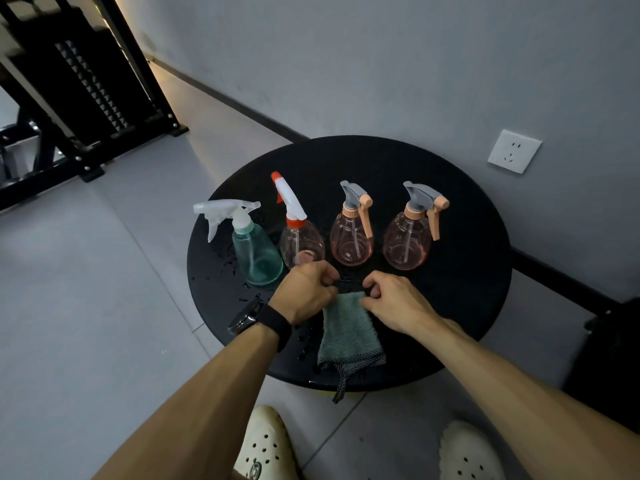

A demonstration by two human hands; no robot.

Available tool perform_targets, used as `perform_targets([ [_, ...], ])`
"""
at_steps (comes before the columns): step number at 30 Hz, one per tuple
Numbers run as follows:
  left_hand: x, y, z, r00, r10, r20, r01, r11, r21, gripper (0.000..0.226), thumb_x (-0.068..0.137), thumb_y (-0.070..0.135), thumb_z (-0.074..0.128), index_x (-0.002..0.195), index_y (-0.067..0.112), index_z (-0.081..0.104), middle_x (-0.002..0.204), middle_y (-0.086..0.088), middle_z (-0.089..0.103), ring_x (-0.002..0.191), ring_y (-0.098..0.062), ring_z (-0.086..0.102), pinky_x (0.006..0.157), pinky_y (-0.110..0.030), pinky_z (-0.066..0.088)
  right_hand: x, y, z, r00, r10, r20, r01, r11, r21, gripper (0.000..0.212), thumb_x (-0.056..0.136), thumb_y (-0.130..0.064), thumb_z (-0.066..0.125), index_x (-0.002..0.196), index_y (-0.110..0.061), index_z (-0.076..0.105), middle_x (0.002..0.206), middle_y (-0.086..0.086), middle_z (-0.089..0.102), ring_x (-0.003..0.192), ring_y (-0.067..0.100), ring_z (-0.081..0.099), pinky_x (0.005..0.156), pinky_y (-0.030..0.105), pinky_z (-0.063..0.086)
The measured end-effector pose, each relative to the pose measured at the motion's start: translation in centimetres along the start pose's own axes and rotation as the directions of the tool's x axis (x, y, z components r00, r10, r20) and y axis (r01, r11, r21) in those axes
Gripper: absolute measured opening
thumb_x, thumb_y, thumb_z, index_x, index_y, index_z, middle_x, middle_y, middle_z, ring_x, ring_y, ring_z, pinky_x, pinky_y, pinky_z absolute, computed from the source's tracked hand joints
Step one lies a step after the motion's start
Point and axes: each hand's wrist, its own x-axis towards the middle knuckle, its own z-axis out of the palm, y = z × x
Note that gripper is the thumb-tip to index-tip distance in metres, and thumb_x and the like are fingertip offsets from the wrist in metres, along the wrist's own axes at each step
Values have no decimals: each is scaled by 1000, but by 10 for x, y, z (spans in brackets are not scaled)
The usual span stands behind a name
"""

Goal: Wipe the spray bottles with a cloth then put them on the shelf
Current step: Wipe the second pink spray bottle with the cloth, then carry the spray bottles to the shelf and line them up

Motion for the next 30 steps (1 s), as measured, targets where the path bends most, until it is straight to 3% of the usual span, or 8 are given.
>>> perform_targets([
  [4, -9, 14, -5, 996, 59, -70, -62, 997, -45, 22, 93, 18, 67, 115, 16, 67, 97, 10, 56, 96, -9, 58, 85, -15, 45, -20, 1, -16, 998, 54, -26, -52, 996, 66, 30, 89, -32, 65, 118, -22, 62, 102, -7, 63, 94, 14, 61, 81, 32, 51],
  [7, -16, 26, -6, 990, 94, -110, -103, 992, -79, 23, 93, 18, 67, 116, 16, 67, 98, 10, 58, 96, -9, 59, 87, -18, 46, -32, 6, -37, 989, 116, -90, -105, 987, 121, 32, 88, -38, 65, 117, -24, 63, 102, -9, 65, 95, 13, 62, 84, 31, 51],
  [10, -19, 35, -5, 981, 127, -147, -143, 984, -110, 23, 93, 19, 67, 115, 18, 68, 108, 5, 66, 95, -9, 64, 88, -21, 52, -41, 10, -67, 963, 181, -201, -141, 970, 197, 36, 88, -44, 64, 117, -23, 62, 98, -10, 65, 93, 11, 60, 75, 28, 46],
  [12, -21, 41, -5, 973, 153, -172, -176, 976, -128, 22, 92, 18, 67, 114, 18, 68, 109, 4, 67, 93, -7, 64, 79, -8, 48, -44, 12, -87, 933, 207, -293, -140, 962, 234, 42, 86, -49, 64, 119, -24, 58, 92, -13, 62, 89, 10, 58, 70, 28, 43],
  [17, -21, 51, -4, 954, 197, -228, -233, 961, -147, 20, 93, 18, 68, 112, 18, 69, 107, 5, 66, 93, -7, 62, 80, -9, 46, -30, 5, -128, 871, 140, -471, -48, 978, 203, 66, 80, -59, 65, 133, -25, 46, 115, -5, 55, 106, 17, 57, 89, 41, 51],
  [22, -12, 53, -5, 949, 206, -239, -246, 957, -151, 18, 92, 21, 67, 111, 21, 69, 107, 7, 68, 95, -6, 65, 80, -10, 47, 0, -19, -143, 903, -23, -429, 6, 999, -41, 65, 84, -45, 67, 139, -21, 42, 136, 2, 51, 119, 23, 55, 95, 42, 48],
  [26, -2, 52, -7, 943, 195, -271, -247, 954, -172, 15, 93, 27, 67, 107, 24, 71, 101, 9, 69, 89, -3, 64, 77, -13, 48, 19, -27, -137, 935, -100, -341, 22, 974, -226, 57, 91, -37, 62, 141, -20, 41, 135, 5, 51, 116, 25, 56, 83, 34, 46],
  [30, 6, 53, -8, 942, 169, -289, -232, 952, -199, 14, 92, 26, 68, 106, 23, 71, 100, 8, 70, 89, -6, 65, 81, -25, 53, 31, -26, -125, 950, -68, -304, -12, 967, -253, 55, 93, -35, 63, 141, -20, 39, 131, 7, 53, 109, 23, 59, 77, 31, 48],
])
